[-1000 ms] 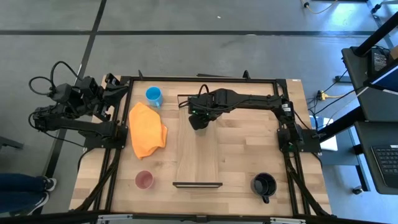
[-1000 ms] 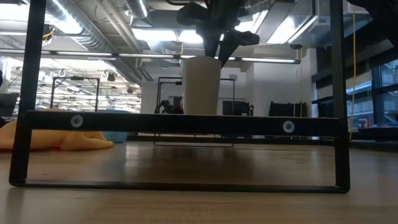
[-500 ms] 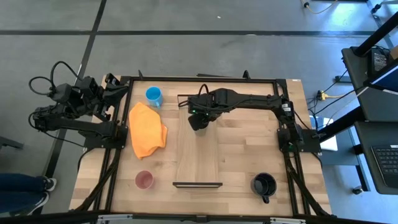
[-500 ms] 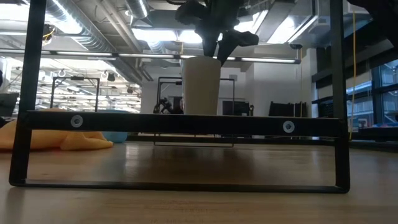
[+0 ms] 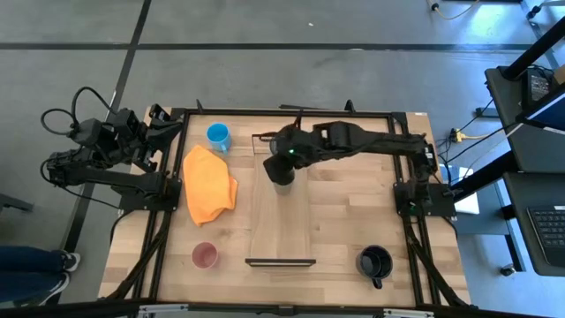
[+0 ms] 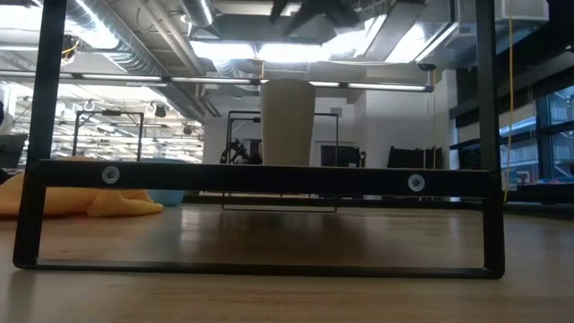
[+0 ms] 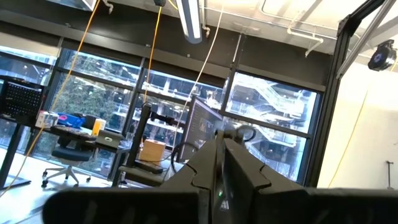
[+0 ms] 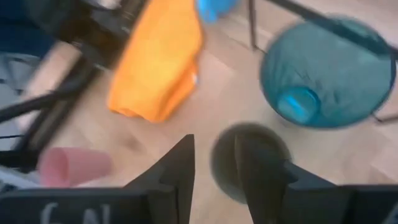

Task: Stack small to large cups/mugs on shelf
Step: Put the pink cup on the shelf

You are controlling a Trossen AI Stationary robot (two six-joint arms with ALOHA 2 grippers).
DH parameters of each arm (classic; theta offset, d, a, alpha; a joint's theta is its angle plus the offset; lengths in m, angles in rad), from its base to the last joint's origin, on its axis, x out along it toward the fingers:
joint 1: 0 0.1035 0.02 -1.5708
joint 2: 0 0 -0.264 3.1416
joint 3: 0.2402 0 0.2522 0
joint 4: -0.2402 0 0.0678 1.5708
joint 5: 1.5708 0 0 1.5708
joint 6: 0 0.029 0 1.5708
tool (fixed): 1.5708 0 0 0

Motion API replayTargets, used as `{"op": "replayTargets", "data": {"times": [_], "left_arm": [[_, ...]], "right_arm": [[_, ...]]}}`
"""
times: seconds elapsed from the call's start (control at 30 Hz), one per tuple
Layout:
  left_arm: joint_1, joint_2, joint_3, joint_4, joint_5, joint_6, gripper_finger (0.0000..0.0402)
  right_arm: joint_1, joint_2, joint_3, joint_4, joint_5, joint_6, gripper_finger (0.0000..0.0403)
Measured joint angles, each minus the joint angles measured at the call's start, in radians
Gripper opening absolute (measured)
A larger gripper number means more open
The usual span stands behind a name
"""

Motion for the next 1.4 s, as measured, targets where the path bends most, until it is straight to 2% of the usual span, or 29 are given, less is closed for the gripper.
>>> {"op": "replayTargets", "data": {"times": [0.23,0.4,0.5,1.4], "left_arm": [[0.000,0.000,0.000,0.000,0.000,0.000,0.0022],[0.000,0.000,0.000,0.000,0.000,0.000,0.0022],[0.000,0.000,0.000,0.000,0.000,0.000,0.0022],[0.000,0.000,0.000,0.000,0.000,0.000,0.0022]], "right_arm": [[0.011,-0.033,0.000,0.245,-0.009,-0.078,0.0117],[0.012,-0.030,0.000,0.420,-0.132,-0.079,0.0117],[0.012,-0.027,0.000,0.465,-0.151,-0.067,0.0117],[0.030,-0.008,-0.001,0.517,-0.145,-0.084,0.0117]]}}
